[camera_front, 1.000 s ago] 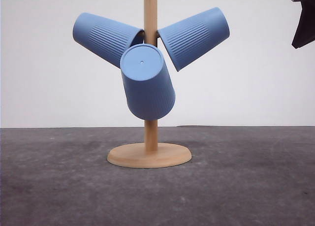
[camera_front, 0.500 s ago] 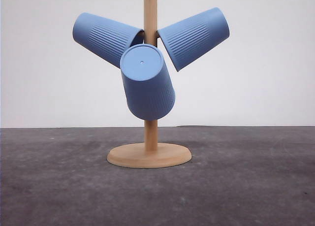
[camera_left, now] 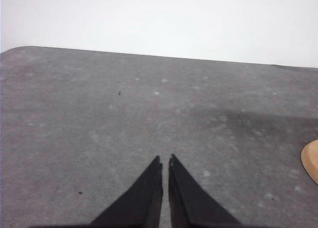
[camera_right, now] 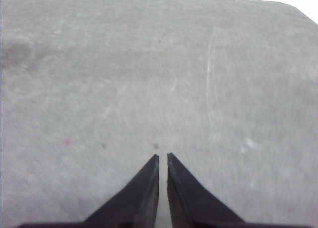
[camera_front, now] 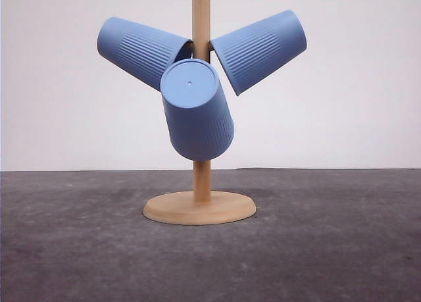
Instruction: Place three cups
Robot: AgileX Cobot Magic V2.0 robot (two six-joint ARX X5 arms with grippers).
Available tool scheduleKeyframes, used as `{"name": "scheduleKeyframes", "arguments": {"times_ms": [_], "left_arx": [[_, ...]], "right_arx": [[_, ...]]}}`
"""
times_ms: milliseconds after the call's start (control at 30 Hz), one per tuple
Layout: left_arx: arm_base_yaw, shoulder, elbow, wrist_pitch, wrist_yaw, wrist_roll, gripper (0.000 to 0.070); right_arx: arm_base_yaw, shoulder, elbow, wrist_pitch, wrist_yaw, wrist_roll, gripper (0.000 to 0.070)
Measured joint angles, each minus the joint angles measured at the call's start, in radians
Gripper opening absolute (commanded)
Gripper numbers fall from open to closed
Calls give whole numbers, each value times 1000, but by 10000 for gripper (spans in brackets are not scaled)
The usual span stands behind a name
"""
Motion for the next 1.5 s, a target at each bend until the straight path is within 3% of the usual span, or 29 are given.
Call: {"name": "scheduleKeyframes", "arguments": {"times_ms": [167, 1500], "left_arx": [[0, 0, 0, 1, 0, 0, 0], [0, 0, 0, 1, 0, 0, 0]], "right_arx": [[-17, -142, 0, -2, -1, -6, 28], [-27, -140, 0, -2, -1, -16, 28]]}}
